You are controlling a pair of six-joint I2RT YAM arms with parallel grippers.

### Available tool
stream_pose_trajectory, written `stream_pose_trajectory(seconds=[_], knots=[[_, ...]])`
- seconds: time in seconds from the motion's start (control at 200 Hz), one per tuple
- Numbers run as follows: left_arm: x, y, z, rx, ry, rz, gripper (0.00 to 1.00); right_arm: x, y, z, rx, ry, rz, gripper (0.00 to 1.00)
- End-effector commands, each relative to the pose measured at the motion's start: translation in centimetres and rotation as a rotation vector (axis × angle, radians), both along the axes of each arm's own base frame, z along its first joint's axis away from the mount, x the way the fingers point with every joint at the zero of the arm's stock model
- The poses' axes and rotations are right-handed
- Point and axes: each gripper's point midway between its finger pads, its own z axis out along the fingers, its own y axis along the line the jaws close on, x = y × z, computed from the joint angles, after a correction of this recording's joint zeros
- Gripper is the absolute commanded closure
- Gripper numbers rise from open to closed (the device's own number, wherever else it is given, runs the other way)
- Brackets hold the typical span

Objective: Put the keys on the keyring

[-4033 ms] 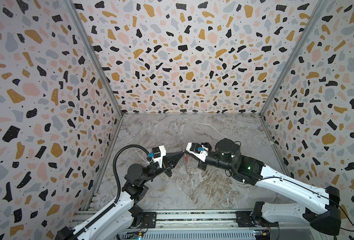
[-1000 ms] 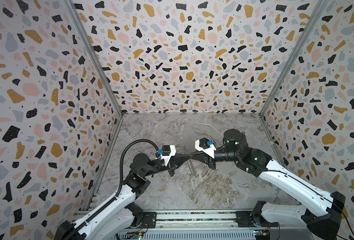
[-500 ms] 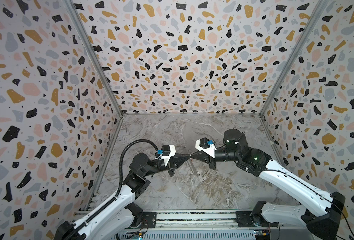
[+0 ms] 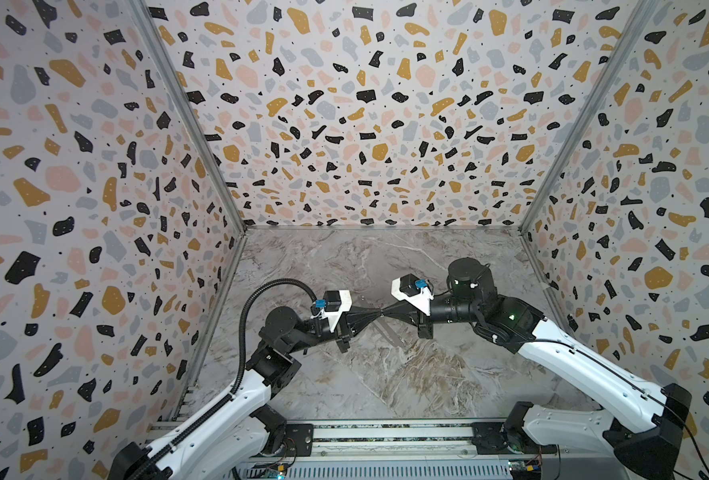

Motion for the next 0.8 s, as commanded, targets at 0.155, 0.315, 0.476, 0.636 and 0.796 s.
stream_pose_trajectory(seconds=[0.155, 0.315, 0.476, 0.636, 0.796], knots=[[0.0, 0.8, 2.9, -0.063, -0.091, 0.058, 0.64, 2.0, -0.3, 1.3, 0.018, 0.016, -0.125, 1.0], [0.5, 1.5, 3.1, -0.082, -0.093, 0.12, 0.61, 3.7, -0.5, 1.3, 0.021, 0.053, -0.235, 1.0], [1.7, 2.5, 2.4, -0.094, -0.051, 0.218, 0.59, 5.4, -0.9, 2.6, 0.081, 0.105, -0.355, 1.0], [1.4, 2.5, 1.3, -0.098, -0.016, 0.203, 0.62, 7.4, -1.7, 4.4, 0.15, 0.135, -0.494, 1.0], [0.2, 2.0, 1.7, -0.168, 0.028, 0.12, 0.64, 8.2, -2.1, 5.5, 0.216, 0.126, -0.547, 1.0]])
